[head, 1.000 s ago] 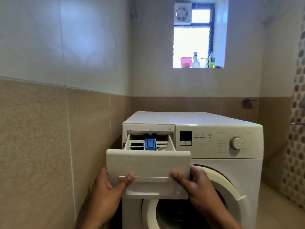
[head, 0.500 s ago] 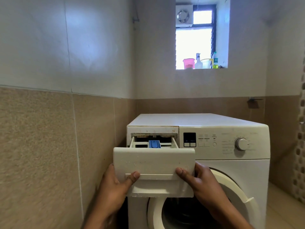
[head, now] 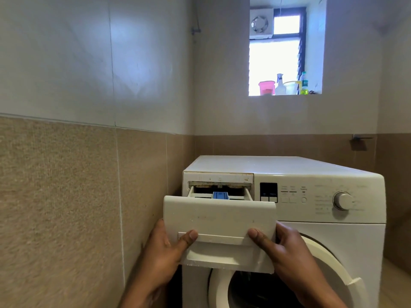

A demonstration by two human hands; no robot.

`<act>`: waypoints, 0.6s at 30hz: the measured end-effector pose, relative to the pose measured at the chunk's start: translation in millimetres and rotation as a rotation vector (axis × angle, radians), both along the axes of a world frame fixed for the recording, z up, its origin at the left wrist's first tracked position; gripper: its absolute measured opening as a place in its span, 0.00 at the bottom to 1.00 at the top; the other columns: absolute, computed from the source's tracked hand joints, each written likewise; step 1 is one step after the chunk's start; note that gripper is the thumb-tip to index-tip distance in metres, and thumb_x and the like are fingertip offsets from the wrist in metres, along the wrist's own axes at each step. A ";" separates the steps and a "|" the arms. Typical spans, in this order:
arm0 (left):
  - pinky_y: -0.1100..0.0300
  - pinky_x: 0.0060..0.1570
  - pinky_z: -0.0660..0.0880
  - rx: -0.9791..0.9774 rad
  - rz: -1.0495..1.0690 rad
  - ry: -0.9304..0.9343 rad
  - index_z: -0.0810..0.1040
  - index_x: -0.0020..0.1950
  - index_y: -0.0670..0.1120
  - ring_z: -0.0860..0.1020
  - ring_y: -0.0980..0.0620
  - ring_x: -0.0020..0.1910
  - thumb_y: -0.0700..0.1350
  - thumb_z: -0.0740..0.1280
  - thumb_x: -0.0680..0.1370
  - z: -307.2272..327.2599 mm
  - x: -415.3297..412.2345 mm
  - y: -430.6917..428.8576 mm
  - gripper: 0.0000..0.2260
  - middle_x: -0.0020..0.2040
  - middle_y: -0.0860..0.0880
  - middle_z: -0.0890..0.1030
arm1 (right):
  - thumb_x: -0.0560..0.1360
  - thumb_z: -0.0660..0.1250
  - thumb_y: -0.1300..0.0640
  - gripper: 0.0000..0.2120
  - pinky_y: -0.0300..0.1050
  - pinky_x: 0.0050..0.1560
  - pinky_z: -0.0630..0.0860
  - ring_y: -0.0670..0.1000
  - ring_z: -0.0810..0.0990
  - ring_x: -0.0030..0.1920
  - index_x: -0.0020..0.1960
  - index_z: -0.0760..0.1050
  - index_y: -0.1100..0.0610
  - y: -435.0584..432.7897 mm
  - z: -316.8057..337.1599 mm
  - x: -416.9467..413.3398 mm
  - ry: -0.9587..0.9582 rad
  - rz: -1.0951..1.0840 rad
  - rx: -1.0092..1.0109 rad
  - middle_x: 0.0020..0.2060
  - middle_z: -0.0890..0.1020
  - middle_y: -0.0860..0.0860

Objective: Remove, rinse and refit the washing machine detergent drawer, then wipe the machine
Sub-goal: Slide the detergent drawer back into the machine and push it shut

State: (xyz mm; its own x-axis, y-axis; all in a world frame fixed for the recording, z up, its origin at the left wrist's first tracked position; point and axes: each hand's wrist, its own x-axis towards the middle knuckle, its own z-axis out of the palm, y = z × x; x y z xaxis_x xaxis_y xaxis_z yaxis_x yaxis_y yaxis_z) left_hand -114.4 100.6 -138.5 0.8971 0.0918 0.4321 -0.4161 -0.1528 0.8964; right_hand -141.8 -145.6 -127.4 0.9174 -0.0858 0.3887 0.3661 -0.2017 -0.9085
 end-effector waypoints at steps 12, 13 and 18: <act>0.68 0.45 0.76 -0.047 -0.002 0.007 0.75 0.60 0.51 0.83 0.61 0.48 0.51 0.75 0.67 -0.3 16.9 -2.3 0.23 0.52 0.52 0.85 | 0.68 0.71 0.46 0.21 0.45 0.55 0.81 0.43 0.84 0.51 0.59 0.79 0.51 4.7 5.3 9.2 -0.052 -0.003 -0.008 0.49 0.86 0.45; 0.69 0.45 0.75 -0.044 -0.002 0.006 0.75 0.60 0.52 0.82 0.61 0.48 0.50 0.75 0.69 -0.6 16.9 -2.1 0.21 0.52 0.53 0.84 | 0.68 0.71 0.46 0.21 0.45 0.55 0.81 0.43 0.83 0.52 0.59 0.79 0.50 5.0 5.4 8.5 -0.052 -0.005 -0.013 0.50 0.86 0.45; 0.69 0.44 0.75 -0.044 -0.006 -0.008 0.74 0.62 0.51 0.81 0.60 0.51 0.48 0.75 0.71 1.4 15.2 -4.0 0.21 0.53 0.52 0.83 | 0.72 0.71 0.49 0.18 0.44 0.55 0.81 0.43 0.84 0.52 0.60 0.79 0.52 2.7 8.3 9.4 -0.049 -0.005 -0.046 0.51 0.86 0.45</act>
State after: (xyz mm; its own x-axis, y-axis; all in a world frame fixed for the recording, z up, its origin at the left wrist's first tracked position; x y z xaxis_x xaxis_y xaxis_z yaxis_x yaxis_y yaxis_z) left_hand -99.3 96.6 -137.1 0.8942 0.1054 0.4352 -0.4243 -0.1108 0.8987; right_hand -132.4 -142.9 -119.1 0.8968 -0.0711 0.4367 0.4088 -0.2444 -0.8793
